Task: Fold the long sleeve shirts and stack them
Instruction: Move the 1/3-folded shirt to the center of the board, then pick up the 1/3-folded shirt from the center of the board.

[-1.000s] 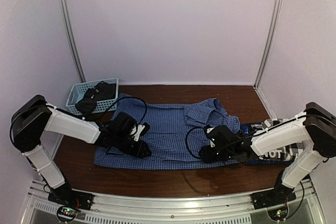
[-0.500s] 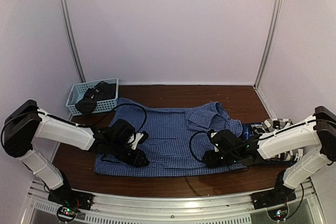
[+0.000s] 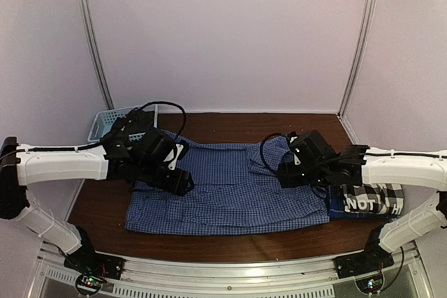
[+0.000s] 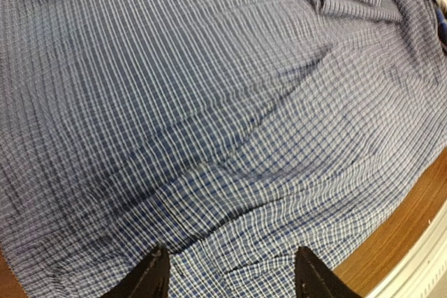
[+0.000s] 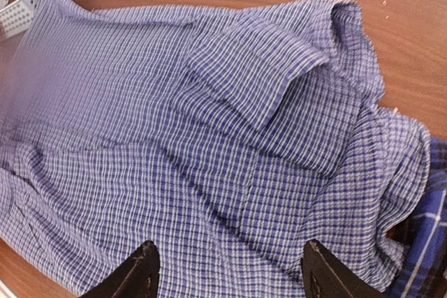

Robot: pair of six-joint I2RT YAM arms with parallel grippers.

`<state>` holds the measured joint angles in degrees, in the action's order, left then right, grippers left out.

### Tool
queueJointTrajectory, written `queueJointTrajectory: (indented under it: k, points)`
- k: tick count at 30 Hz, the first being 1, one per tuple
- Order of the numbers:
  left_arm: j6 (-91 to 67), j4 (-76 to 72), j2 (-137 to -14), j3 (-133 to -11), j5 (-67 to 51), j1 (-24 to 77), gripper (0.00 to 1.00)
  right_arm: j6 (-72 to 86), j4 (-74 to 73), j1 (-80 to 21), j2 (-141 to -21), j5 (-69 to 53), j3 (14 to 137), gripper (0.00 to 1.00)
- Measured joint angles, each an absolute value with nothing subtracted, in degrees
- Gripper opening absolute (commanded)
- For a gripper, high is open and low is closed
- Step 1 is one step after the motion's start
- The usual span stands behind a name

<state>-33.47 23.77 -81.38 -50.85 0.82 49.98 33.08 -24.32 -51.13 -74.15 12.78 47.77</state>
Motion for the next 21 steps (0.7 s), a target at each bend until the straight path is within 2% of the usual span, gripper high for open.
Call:
queueJointTrajectory:
  k: [3,4,11,21]
  points:
    - [-32.9,26.2,-78.8,-55.2,7.5,49.8,0.95,30.8,-24.3,-47.5,-74.2,14.3,50.1,0.72]
    - [-32.7,26.7,-78.1,-56.0,9.0,49.6,0.97,30.1,-24.2,-46.4,-74.4,14.5,50.6,0.72]
    - [-32.8,28.5,-72.0,-57.8,20.3,47.4,0.98,27.2,-20.5,-39.7,-79.0,13.0,52.3,0.69]
    - [-29.3,26.5,-71.2,-59.3,23.9,46.3,0.98,27.3,-10.4,-34.7,-91.6,5.0,52.8,0.62]
